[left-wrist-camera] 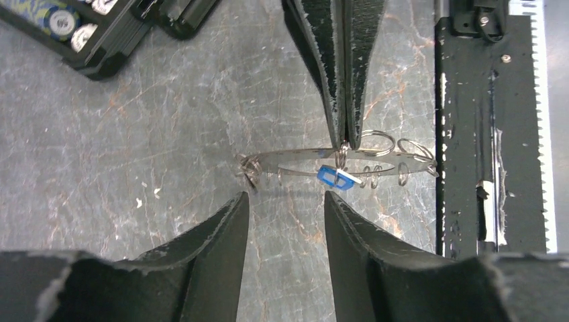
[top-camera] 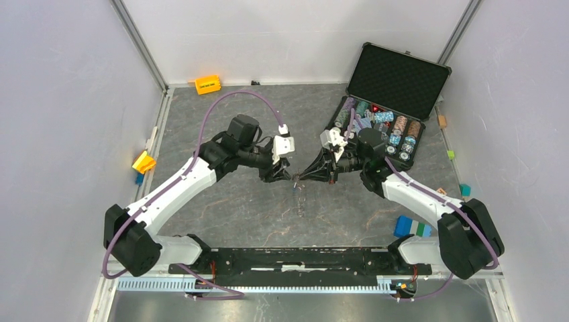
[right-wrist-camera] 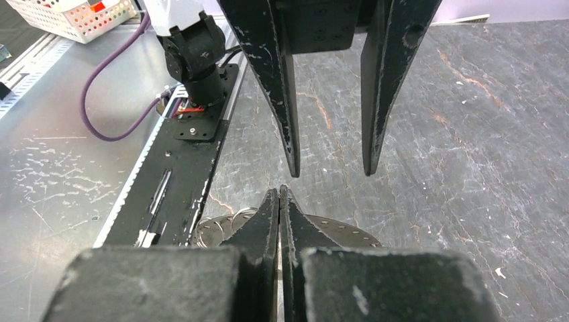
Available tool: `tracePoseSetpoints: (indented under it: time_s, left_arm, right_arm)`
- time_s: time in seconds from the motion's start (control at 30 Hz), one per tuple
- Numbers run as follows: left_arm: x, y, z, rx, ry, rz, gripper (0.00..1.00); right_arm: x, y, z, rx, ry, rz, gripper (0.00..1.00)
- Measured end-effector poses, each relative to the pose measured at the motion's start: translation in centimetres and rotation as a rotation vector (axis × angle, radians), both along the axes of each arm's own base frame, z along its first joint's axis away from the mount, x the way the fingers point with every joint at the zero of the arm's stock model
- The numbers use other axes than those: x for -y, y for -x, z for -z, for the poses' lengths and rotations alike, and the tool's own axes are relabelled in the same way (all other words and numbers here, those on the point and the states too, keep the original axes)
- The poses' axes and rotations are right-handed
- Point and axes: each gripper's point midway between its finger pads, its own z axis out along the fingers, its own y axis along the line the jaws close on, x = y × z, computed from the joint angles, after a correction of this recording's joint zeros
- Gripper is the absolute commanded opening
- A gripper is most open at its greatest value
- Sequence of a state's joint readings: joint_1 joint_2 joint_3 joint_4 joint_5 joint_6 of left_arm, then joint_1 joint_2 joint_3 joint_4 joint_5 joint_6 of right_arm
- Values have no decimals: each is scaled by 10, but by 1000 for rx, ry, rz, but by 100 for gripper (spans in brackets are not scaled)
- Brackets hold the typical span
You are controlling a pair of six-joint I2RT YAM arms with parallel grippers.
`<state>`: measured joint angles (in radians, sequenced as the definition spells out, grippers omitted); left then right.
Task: Put the keys on the keyring
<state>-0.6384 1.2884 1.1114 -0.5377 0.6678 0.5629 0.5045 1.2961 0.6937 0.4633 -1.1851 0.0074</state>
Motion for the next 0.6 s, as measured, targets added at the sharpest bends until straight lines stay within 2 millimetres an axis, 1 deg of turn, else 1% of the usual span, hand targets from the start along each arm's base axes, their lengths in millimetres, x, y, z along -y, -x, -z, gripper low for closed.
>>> tracePoseSetpoints:
  time_s: [0.2, 0.23, 0.3, 0.53, 0.57, 0.6]
  left_arm:
    - [11, 12, 0, -54, 56, 92, 43]
    - [12, 13, 0, -63, 61, 103, 40]
    - [14, 17, 0, -77, 72, 121, 34]
    - [18, 23, 2, -114, 91, 159, 4]
    - [18, 24, 3, -120, 92, 164, 2]
    - [19, 25, 4, -125, 93, 167, 2]
  right_arm:
    - [1, 1, -8, -5, -23, -4, 0]
    - [1, 0, -9, -6, -25, -2, 0]
    - [1, 0, -10, -7, -29, -1, 0]
    - [1, 1, -13, -6, -39, 0, 0]
    - [1, 1, -13, -7, -38, 0, 0]
    - [2, 1, -12, -10, -37, 1, 0]
